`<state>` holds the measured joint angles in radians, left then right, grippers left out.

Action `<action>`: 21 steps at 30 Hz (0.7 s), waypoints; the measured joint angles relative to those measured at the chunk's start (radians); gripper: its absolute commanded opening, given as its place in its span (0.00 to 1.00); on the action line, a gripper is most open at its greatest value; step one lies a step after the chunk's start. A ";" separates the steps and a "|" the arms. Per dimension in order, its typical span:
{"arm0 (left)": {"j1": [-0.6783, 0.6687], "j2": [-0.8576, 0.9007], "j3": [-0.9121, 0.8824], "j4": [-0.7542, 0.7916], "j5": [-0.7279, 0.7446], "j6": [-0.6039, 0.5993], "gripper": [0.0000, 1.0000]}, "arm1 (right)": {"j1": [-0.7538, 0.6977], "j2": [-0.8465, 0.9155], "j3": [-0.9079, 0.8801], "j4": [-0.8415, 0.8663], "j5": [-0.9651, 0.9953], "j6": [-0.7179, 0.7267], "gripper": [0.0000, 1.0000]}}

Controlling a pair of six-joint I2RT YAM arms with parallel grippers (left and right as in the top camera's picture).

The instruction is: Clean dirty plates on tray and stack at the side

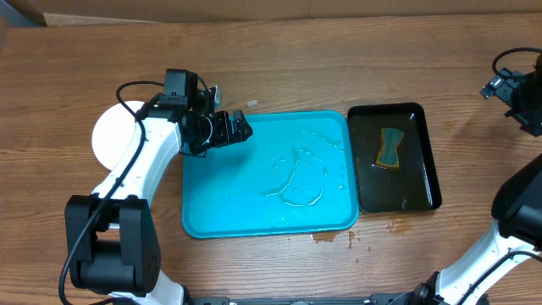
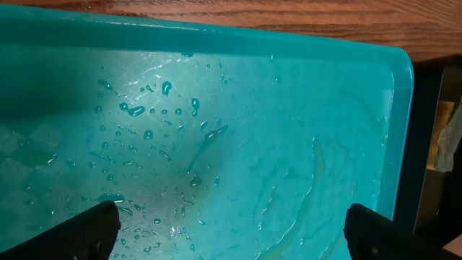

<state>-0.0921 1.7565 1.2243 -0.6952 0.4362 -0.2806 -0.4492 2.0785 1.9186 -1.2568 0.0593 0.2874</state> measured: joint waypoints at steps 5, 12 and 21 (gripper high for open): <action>0.000 0.000 0.000 0.000 0.000 0.000 1.00 | 0.000 0.000 0.000 0.000 0.000 0.000 1.00; 0.000 0.000 0.000 0.000 0.000 0.000 1.00 | 0.000 0.000 0.000 -0.034 -0.054 0.012 1.00; 0.000 0.000 0.000 0.000 0.000 0.000 1.00 | 0.004 -0.002 0.000 -0.204 -0.354 -0.056 0.21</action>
<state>-0.0921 1.7565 1.2243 -0.6952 0.4358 -0.2806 -0.4454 2.0766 1.9190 -1.4605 -0.2943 0.2310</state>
